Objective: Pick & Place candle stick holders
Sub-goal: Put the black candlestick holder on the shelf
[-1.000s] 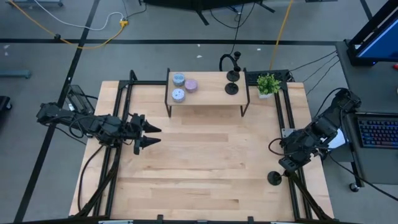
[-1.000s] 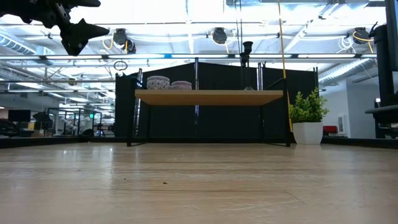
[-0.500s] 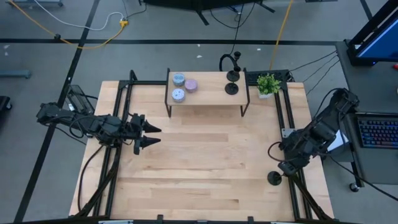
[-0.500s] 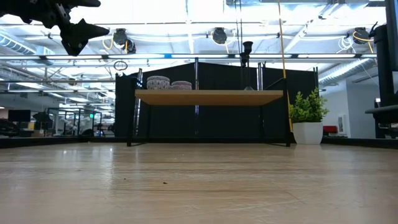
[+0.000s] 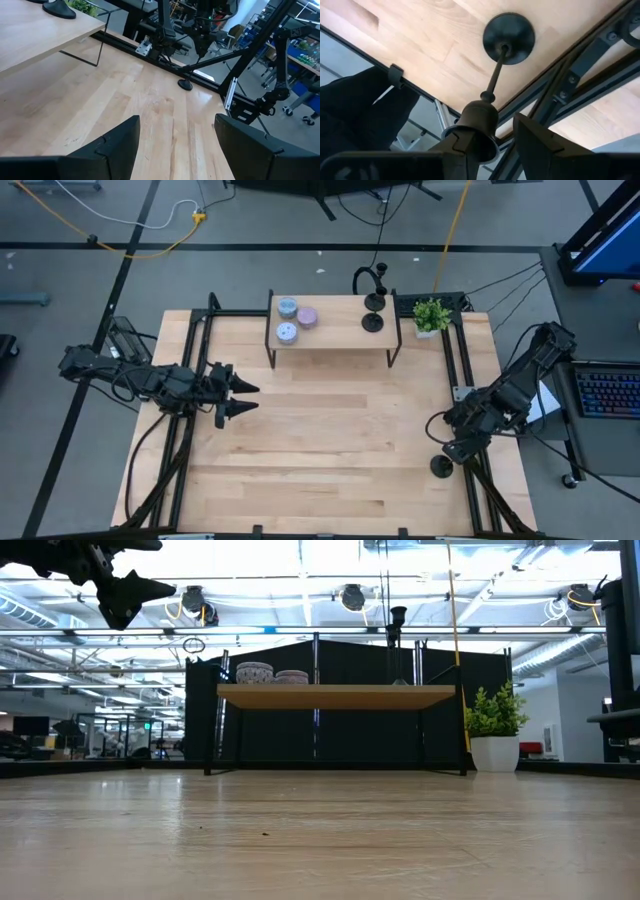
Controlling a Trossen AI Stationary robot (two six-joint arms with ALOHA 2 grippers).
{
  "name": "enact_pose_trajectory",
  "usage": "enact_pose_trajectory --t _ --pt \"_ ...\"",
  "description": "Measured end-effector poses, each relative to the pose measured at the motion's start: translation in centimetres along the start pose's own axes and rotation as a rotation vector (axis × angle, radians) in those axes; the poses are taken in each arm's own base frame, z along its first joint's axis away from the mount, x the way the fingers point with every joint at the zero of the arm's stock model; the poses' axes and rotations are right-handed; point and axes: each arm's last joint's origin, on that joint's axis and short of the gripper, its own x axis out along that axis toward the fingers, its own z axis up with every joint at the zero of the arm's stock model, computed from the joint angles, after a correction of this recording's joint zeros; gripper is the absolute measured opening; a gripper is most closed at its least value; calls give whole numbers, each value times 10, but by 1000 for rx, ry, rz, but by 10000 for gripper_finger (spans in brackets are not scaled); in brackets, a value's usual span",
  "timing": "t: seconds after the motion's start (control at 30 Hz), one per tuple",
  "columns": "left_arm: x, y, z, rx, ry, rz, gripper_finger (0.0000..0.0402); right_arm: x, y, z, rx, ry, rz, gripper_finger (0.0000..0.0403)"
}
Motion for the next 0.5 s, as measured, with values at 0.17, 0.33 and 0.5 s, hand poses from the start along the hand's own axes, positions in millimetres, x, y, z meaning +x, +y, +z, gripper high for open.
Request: enact_pose_trajectory --t 0.17,0.33,0.5 --pt "0 0 0 -5 0 0 264 0 1 0 -8 4 12 104" --pt "0 0 0 -7 0 0 264 0 1 0 -6 4 12 104" --pt "0 0 0 -3 -1 0 264 0 1 0 -2 3 6 104"
